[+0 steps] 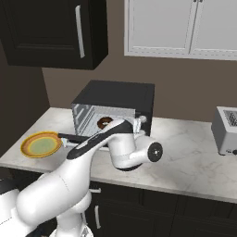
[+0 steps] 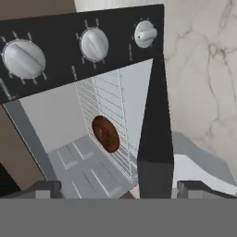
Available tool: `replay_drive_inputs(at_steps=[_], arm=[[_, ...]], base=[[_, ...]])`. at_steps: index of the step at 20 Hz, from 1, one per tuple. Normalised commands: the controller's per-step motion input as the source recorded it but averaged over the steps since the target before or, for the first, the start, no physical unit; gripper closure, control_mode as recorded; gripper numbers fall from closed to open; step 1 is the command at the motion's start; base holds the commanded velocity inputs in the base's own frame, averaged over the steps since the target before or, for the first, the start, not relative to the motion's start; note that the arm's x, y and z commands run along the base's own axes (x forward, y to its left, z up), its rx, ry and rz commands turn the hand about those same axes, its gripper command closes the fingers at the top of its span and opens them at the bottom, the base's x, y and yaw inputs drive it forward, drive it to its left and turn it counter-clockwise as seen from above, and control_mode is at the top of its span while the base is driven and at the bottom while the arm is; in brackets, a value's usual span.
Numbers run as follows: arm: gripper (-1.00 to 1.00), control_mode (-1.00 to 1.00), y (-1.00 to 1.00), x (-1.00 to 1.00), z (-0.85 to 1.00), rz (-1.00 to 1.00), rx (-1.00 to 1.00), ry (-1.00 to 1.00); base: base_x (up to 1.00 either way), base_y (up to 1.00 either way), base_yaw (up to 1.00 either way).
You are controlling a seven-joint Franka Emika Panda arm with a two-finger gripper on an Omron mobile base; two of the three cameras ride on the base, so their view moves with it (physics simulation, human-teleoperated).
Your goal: Pick up the bagel from the plate, place it on the toaster oven rack, close the door, and set the timer.
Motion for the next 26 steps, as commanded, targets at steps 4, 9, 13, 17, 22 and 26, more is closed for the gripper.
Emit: replay_drive_inputs(at_steps=[4, 9, 13, 17, 22, 26], arm=[[-1.00, -1.00, 0.44, 0.61, 0.00, -0.12, 0.01, -0.11], [-1.00, -1.00, 0.45, 0.64, 0.00, -0.12, 0.01, -0.12], [-1.00, -1.00, 0.45, 0.66, -0.01, -0.11, 0.00, -0.10], [-1.00, -1.00, 0.40, 0.59, -0.01, -0.10, 0.00, -0.10], [-1.00, -1.00, 0.37, 0.50, 0.00, -0.10, 0.00, -0.10], [-1.00, -1.00, 0.34, 0.52, 0.00, -0.11, 0.00, -0.06]], base=[[0.00, 0.00, 0.00], [0.00, 0.00, 0.00], [0.00, 0.00, 0.00], [0.00, 0.00, 0.00], [0.00, 0.00, 0.00], [0.00, 0.00, 0.00]])
